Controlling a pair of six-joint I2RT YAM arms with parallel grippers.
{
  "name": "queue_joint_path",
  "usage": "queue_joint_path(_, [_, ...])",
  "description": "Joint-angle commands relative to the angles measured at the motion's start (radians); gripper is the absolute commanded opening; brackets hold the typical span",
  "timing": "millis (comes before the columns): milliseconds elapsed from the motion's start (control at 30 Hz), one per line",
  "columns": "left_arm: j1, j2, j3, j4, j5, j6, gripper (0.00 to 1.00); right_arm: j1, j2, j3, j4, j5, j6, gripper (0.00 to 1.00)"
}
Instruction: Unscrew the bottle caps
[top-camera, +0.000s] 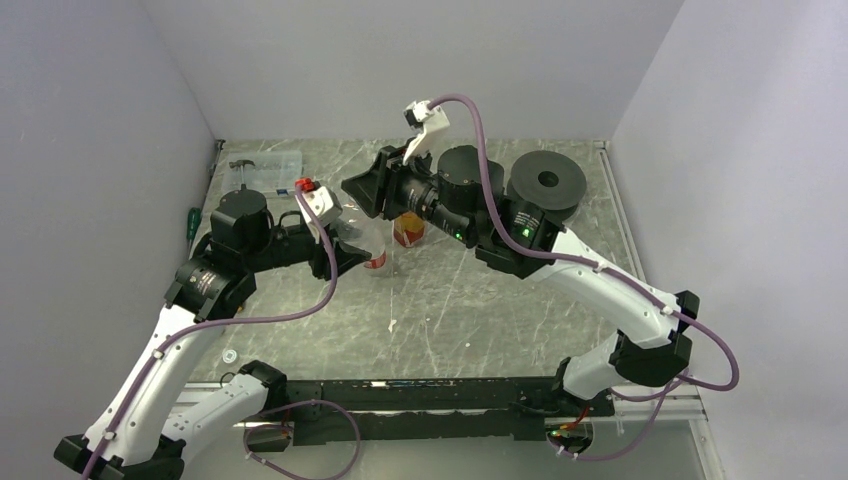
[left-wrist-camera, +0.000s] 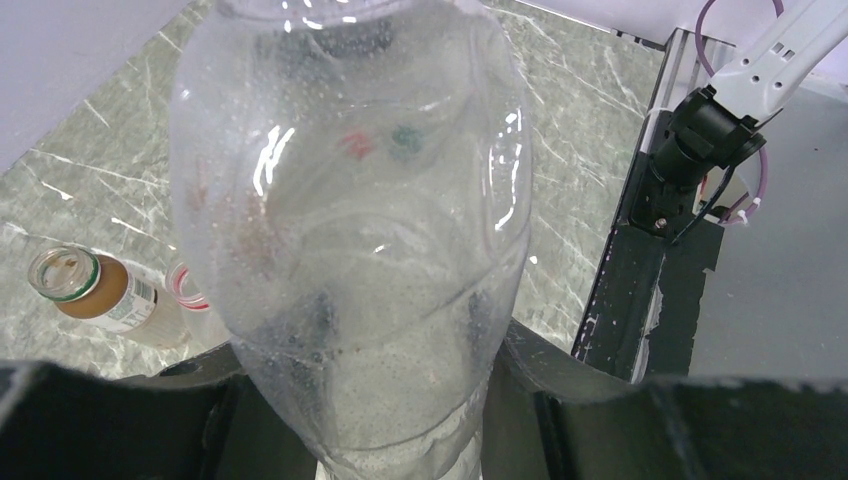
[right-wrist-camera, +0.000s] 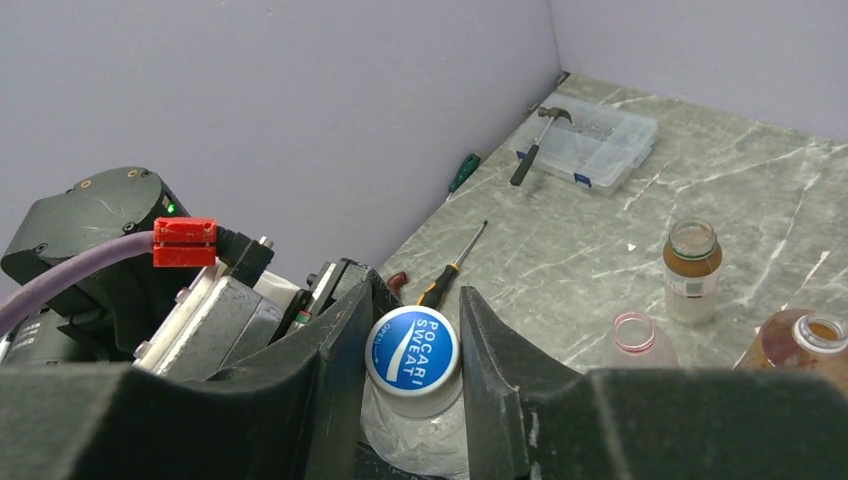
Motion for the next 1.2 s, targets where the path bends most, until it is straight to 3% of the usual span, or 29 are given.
queue_joint_path(0, [-0.001,-0.009,0.003,0.012,0.001,0.025,0.33,-0.011,0.007,0.063,-0.012,-0.047,-0.016,0.32])
queue_joint_path(233, [-0.001,0.008,0.03,-0.005,0.019,0.022,0.3,-0.066,0.056,0.17,-0.116,-0.23,-0.079,0.1])
queue_joint_path(400, [-0.001,0.003,0.059,0.001,0.105,-0.015,0.24,-0.092,-0.011,0.072,-0.01,-0.439,-0.165,0.0])
queue_joint_path(533, [-0.001,0.007,0.088,0.005,0.258,-0.085,0.13,-0.105,-0.121,-0.138,0.211,-0.605,-0.184,0.0])
queue_joint_path(667, [-0.001,0.015,0.102,0.018,0.396,-0.158,0.1,-0.128,-0.176,-0.232,0.377,-0.758,-0.161,0.0])
queue_joint_path(833, [-0.001,0.025,0.11,0.009,0.489,-0.168,0.1,-0.147,-0.187,-0.238,0.408,-0.922,-0.177,0.0])
queue_joint_path(933, [-0.001,0.023,0.113,-0.011,0.477,-0.144,0.1,-0.156,-0.193,-0.232,0.369,-0.906,-0.209,0.0])
queue_joint_path(967, [-0.001,0.024,0.116,-0.026,0.458,-0.118,0.1,-0.158,-0.196,-0.231,0.35,-0.875,-0.221,0.1])
queue_joint_path(1067, [-0.001,0.029,0.12,-0.069,0.365,-0.033,0.09,-0.158,-0.206,-0.226,0.292,-0.615,-0.217,0.76])
queue_joint_path(1167, [-0.001,0.031,0.113,-0.091,0.221,0.027,0.1,-0.157,-0.2,-0.197,0.231,-0.354,-0.172,0.85])
